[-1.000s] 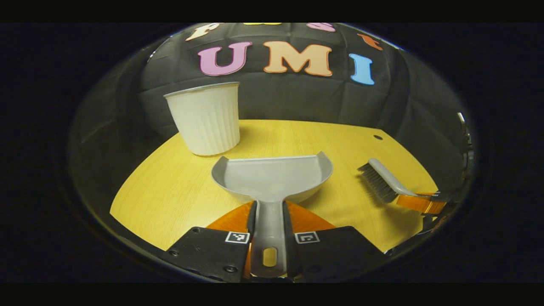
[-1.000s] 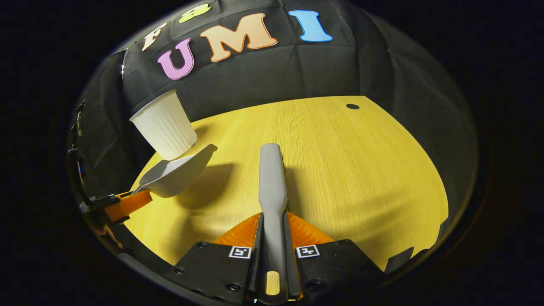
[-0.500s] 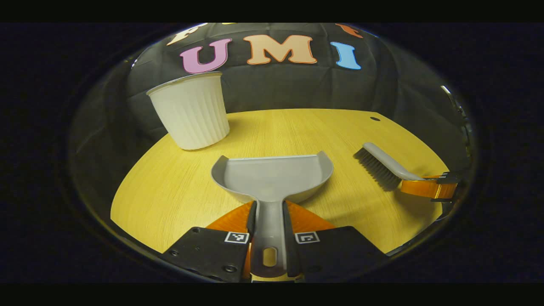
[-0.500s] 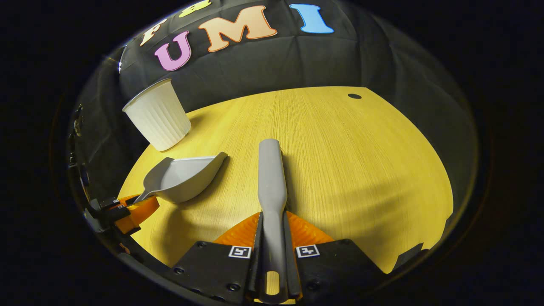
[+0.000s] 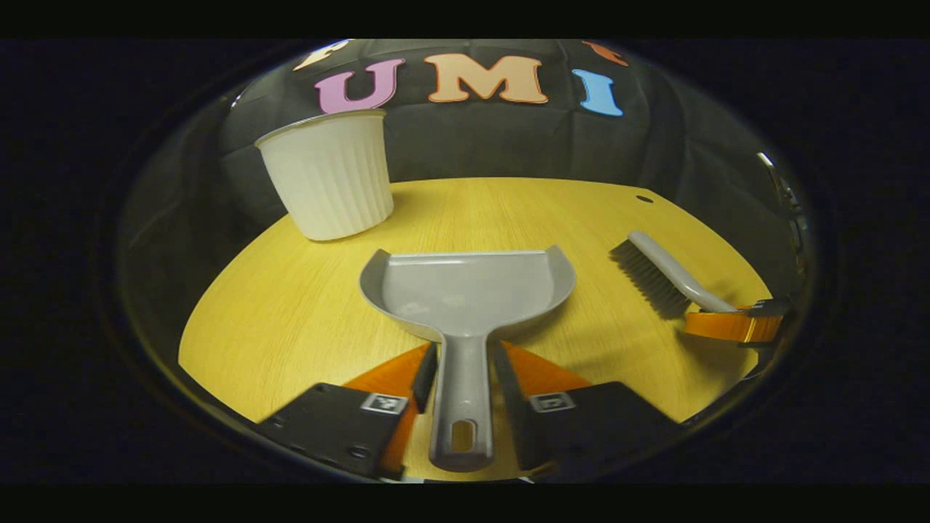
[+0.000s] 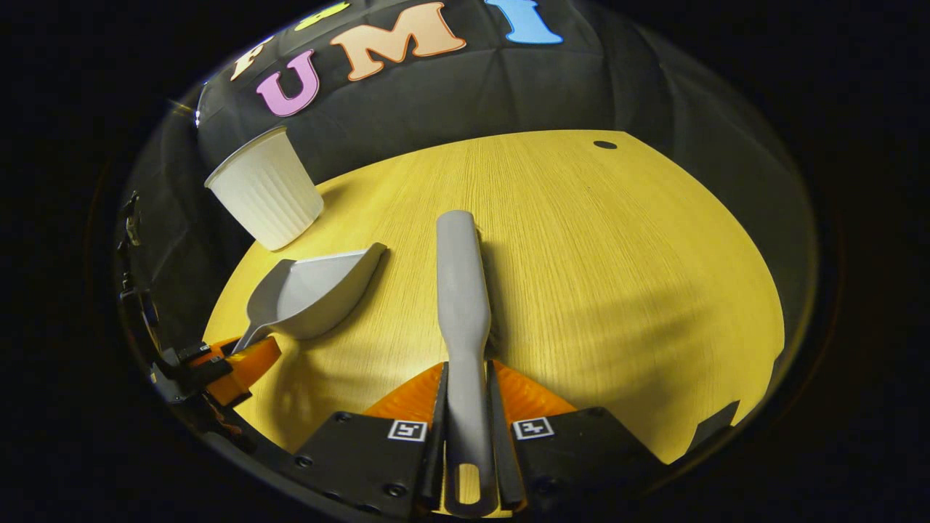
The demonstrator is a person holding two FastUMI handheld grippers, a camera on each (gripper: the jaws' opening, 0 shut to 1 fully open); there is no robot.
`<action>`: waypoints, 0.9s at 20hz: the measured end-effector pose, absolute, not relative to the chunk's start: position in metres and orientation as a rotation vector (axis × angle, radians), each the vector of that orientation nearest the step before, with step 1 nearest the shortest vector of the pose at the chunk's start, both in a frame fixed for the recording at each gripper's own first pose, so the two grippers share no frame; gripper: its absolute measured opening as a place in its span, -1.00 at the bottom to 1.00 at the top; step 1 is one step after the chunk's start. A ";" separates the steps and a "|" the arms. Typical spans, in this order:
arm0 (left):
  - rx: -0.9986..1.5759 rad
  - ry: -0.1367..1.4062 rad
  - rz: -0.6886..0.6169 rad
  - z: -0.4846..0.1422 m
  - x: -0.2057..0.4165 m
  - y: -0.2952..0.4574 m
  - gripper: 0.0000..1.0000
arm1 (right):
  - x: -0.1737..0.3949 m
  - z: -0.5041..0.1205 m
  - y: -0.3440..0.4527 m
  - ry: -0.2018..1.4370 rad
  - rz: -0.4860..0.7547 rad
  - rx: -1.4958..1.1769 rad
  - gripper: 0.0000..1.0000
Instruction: Pick up the small broom and dustpan from the desktop, sweep the trash into the dustpan with the broom, and then empty the trash into the garbage bin.
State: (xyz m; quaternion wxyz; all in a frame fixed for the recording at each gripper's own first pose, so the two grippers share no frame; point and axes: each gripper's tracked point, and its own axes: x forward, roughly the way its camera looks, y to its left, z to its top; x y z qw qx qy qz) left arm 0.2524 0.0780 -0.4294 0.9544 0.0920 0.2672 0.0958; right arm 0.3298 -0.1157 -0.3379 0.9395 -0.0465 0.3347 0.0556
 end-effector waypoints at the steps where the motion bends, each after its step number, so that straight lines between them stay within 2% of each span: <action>1: 0.188 0.543 0.191 -0.428 0.251 0.075 0.49 | 0.328 -0.340 -0.115 0.693 0.122 -0.087 -0.36; 2: 0.196 0.538 0.201 -0.427 0.251 0.077 0.91 | 0.328 -0.343 -0.113 0.702 0.130 -0.081 0.02; 3: 0.198 0.532 0.211 -0.426 0.249 0.079 0.97 | 0.325 -0.345 -0.110 0.708 0.142 -0.073 -0.12; 4: 0.192 0.530 0.216 -0.426 0.248 0.080 0.96 | 0.323 -0.345 -0.109 0.715 0.153 -0.066 0.37; 6: 0.185 0.522 0.216 -0.425 0.247 0.077 0.97 | 0.317 -0.344 -0.104 0.722 0.182 -0.050 0.89; 15: 0.232 0.407 0.226 -0.382 0.223 0.068 0.96 | 0.306 -0.278 -0.102 0.551 0.218 -0.003 0.85; 18: 0.258 0.299 0.226 -0.333 0.204 0.059 0.95 | 0.281 -0.224 -0.098 0.446 0.251 -0.006 0.85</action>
